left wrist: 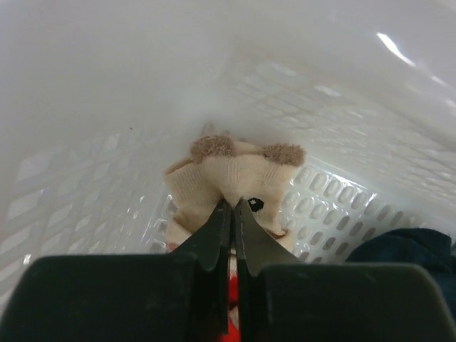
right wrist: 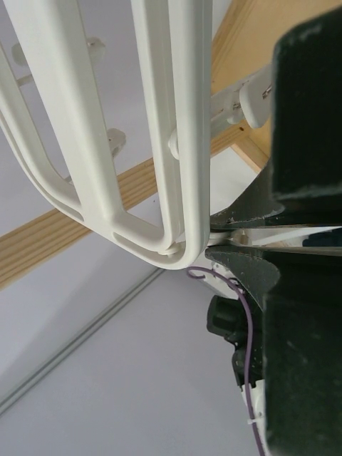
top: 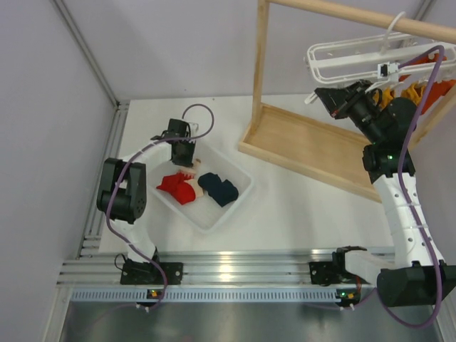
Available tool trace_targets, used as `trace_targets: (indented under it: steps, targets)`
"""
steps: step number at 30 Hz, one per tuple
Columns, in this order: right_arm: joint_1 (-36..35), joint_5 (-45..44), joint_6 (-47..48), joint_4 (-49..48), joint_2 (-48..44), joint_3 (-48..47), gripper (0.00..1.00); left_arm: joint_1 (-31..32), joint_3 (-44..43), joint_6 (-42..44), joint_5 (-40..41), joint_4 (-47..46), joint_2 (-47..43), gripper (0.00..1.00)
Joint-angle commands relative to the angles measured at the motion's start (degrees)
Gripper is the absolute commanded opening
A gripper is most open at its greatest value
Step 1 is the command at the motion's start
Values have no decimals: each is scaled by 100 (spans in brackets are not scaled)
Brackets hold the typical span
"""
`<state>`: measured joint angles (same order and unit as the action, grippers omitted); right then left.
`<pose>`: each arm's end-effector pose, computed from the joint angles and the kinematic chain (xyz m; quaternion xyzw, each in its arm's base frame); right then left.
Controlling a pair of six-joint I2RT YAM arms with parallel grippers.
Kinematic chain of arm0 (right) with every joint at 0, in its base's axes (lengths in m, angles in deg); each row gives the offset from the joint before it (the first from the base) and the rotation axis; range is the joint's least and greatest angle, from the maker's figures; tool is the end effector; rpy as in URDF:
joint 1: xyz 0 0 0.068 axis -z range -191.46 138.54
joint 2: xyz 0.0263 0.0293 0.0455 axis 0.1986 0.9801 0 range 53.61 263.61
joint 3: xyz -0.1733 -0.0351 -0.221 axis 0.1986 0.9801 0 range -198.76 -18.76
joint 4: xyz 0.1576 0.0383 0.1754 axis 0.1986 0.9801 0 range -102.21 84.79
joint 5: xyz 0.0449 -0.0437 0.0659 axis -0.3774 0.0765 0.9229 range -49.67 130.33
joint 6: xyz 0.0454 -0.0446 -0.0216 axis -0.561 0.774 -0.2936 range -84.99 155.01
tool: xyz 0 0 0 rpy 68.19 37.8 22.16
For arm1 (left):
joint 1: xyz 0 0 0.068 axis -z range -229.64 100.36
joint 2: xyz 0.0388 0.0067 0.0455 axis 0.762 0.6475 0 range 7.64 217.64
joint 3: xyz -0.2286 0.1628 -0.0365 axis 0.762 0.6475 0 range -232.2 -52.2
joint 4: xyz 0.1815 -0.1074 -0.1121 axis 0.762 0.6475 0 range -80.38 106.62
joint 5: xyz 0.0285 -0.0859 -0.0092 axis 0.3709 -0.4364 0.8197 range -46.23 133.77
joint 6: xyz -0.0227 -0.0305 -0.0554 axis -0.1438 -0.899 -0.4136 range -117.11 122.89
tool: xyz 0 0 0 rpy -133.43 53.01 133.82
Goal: Clip the socks to the hanger
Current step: Pick up the sock from the bin.
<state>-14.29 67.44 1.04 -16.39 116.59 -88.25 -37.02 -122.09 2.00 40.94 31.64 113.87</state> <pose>0.2259 0.0357 0.4654 -0.0074 0.6460 0.3782 0.6630 0.3673 -0.0850 0.1860 0.1050 0.9561 -0.0556 0.2678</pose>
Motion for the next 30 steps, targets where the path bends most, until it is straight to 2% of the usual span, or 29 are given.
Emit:
trace_targets:
  steps: [1,5,10,14,16,18,25,30]
  targets:
    - [2,48,111,-82,-110,-187,0,-23,-297,220,-227,302,-742,1]
    - [11,92,93,-153,-137,-161,0,-23,-429,404,-306,584,-1569,0]
    - [10,171,14,-284,-190,-82,0,-23,-236,624,-472,452,-2649,0]
    - [10,198,-30,-337,-207,-64,0,-23,-183,695,-473,303,-3169,0]
    - [2,233,-21,-372,-198,-73,0,-23,-148,739,-621,198,-3450,0]
    - [10,242,-48,-399,-207,-64,0,-23,-87,721,-1112,-170,-3696,0]
    - [2,215,-179,-530,-216,-20,0,284,-666,186,-2528,-1093,-3557,0]
    - [-7,180,-372,-671,-172,-29,0,1126,-833,97,-2846,-2155,-3286,0]
